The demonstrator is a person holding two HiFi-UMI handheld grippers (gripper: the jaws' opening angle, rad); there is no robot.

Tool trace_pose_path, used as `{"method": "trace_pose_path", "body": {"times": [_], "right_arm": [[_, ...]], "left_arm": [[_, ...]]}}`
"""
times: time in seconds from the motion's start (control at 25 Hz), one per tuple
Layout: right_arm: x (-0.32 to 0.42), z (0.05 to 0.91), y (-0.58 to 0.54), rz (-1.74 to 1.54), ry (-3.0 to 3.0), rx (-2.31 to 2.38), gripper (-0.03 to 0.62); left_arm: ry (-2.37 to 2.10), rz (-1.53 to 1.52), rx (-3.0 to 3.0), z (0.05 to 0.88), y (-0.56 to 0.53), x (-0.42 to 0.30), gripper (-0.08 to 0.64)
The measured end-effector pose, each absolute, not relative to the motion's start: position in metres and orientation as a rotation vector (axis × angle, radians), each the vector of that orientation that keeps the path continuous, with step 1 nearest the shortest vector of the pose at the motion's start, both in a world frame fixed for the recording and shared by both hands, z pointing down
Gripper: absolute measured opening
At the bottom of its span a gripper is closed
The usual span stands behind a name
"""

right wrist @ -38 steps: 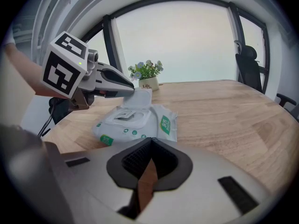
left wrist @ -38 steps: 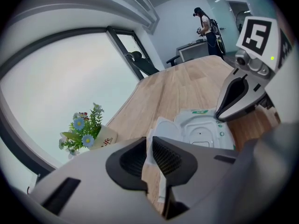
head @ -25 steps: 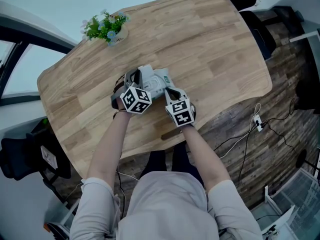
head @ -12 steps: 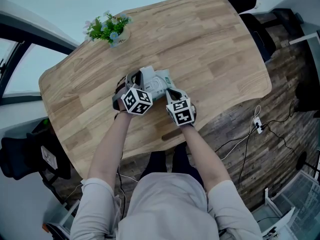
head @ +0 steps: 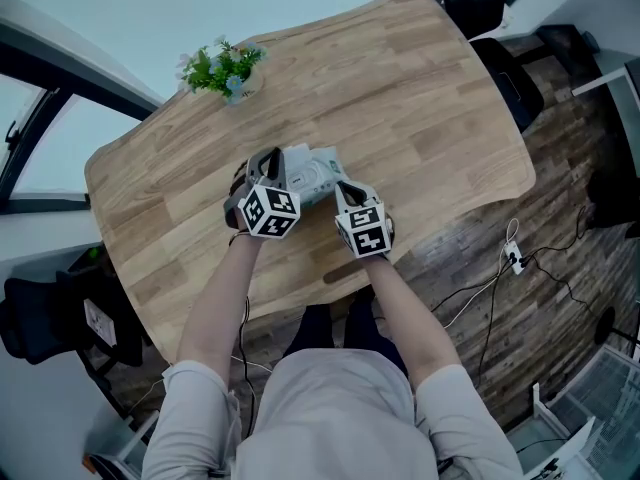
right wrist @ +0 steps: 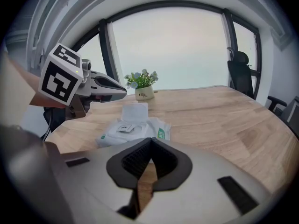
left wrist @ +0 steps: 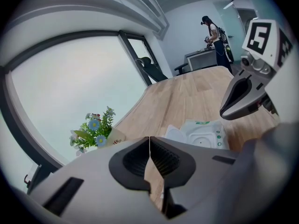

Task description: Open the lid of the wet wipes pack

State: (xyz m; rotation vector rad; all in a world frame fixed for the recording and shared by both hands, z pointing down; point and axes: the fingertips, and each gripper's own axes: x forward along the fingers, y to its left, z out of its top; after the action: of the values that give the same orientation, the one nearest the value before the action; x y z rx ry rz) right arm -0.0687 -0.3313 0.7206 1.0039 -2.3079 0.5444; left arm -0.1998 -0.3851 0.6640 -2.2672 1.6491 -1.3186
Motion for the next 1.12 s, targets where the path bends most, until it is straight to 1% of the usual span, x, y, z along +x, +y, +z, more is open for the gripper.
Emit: {"method": "trace_pose_path", "body": {"times": [0.24, 0.52, 0.88, 1.12], "right_arm": [[-0.057, 0.678, -0.334, 0.489, -2.378, 1.091, 0.008], [-0.041, 0.61, -0.321, 0.441, -2.491, 1.214, 0.008], [-0.009, 0.508, -0.278, 0.335, -2.642, 1.381, 0.008], [0.011, 0.446, -0.239, 0.225, -2.718, 1.445, 0.008]], "left_arm": [[1.768, -1.155, -2.309, 0.626, -0.37, -0.205, 0.023], [1.917, -0.836, -2.377, 0.566, -0.337, -0.205, 0.021], [1.953, -0.45, -2.44, 0.484, -0.275, -0.193, 0.021], [1.937, -0.299, -2.419, 0.432, -0.228, -0.186, 0.021]]}}
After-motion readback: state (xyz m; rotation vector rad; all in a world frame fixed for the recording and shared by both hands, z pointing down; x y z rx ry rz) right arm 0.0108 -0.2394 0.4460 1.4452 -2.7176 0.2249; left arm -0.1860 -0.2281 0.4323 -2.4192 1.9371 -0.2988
